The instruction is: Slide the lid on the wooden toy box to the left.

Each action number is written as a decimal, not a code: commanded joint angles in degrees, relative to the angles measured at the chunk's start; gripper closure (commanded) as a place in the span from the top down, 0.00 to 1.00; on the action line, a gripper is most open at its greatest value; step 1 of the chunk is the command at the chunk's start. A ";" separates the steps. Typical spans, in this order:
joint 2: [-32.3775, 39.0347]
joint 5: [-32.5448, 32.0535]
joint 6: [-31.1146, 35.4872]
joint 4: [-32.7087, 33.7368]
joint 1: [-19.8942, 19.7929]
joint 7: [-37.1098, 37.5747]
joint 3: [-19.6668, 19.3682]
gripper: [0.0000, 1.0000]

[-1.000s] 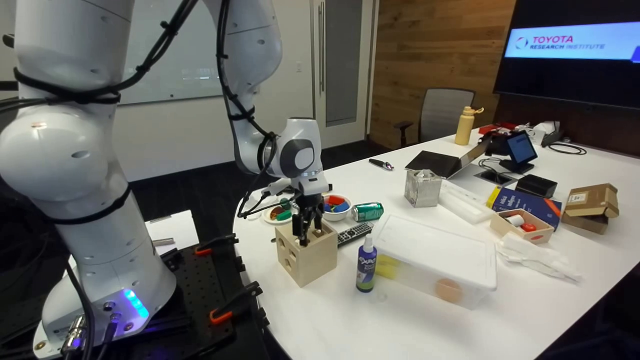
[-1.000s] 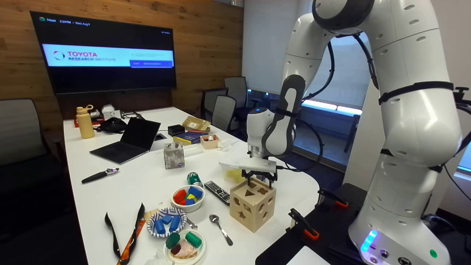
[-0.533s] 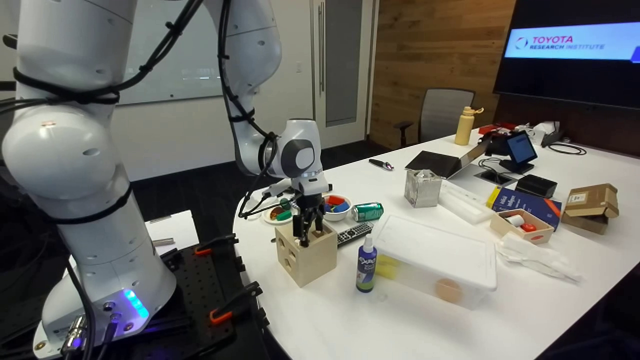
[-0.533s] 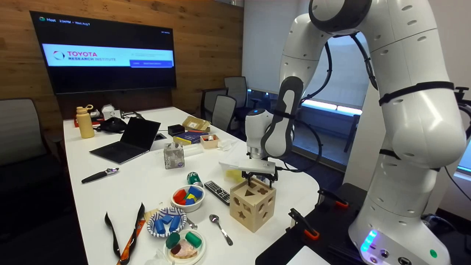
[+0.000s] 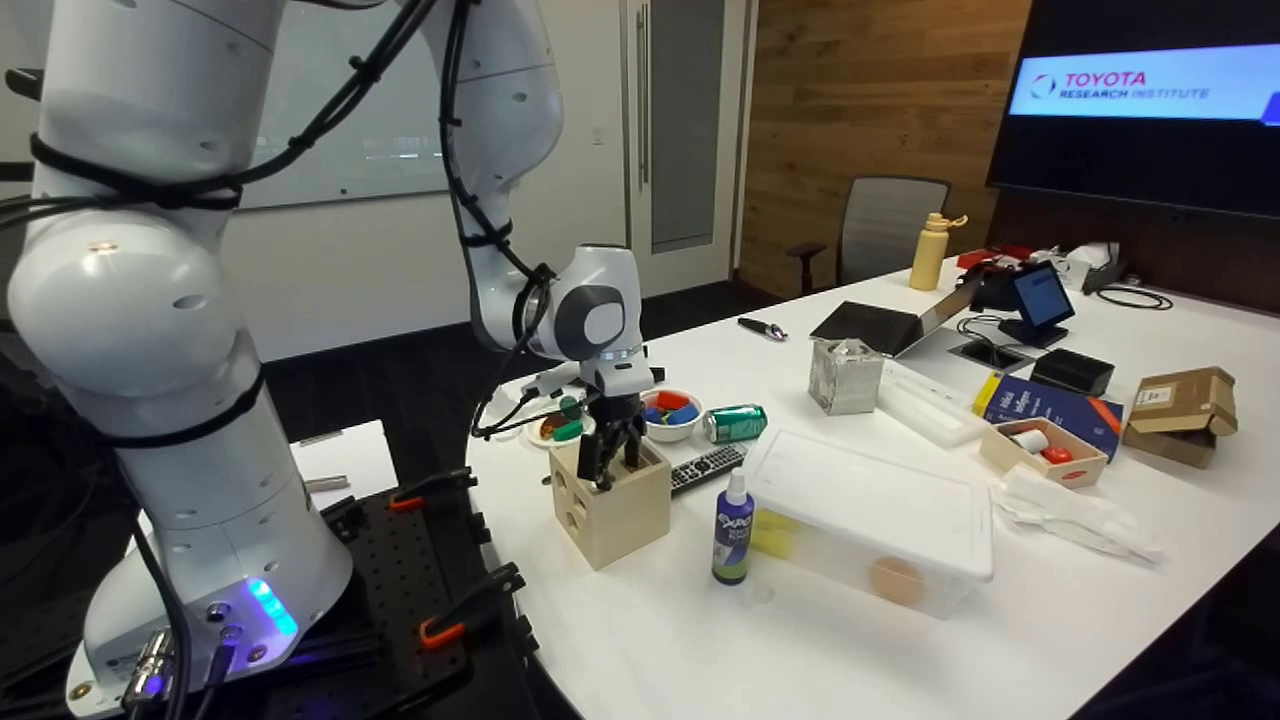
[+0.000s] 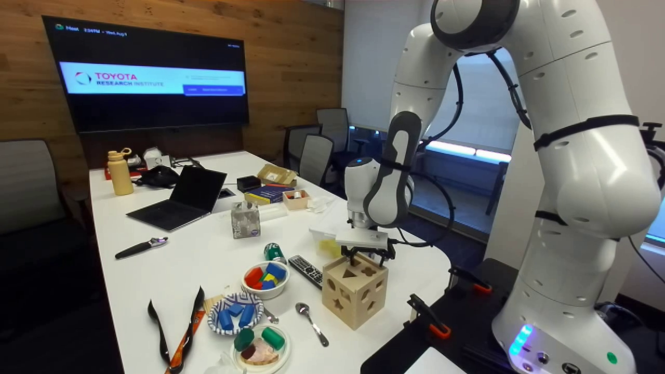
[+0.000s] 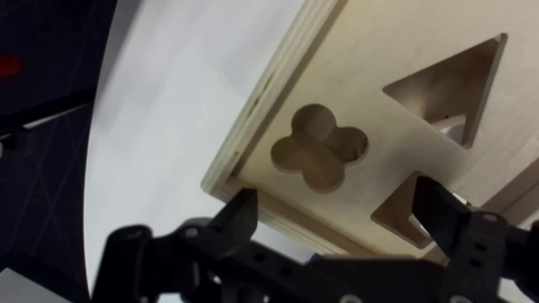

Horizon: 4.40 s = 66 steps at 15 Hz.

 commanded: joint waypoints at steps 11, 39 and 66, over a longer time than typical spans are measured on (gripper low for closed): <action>-0.27 19.46 0.34 1.03 1.75 -16.58 4.56 1.00; 2.79 21.19 -1.10 6.93 5.79 -24.59 7.61 1.00; 8.43 46.07 -0.58 13.63 -8.40 -61.29 26.60 1.00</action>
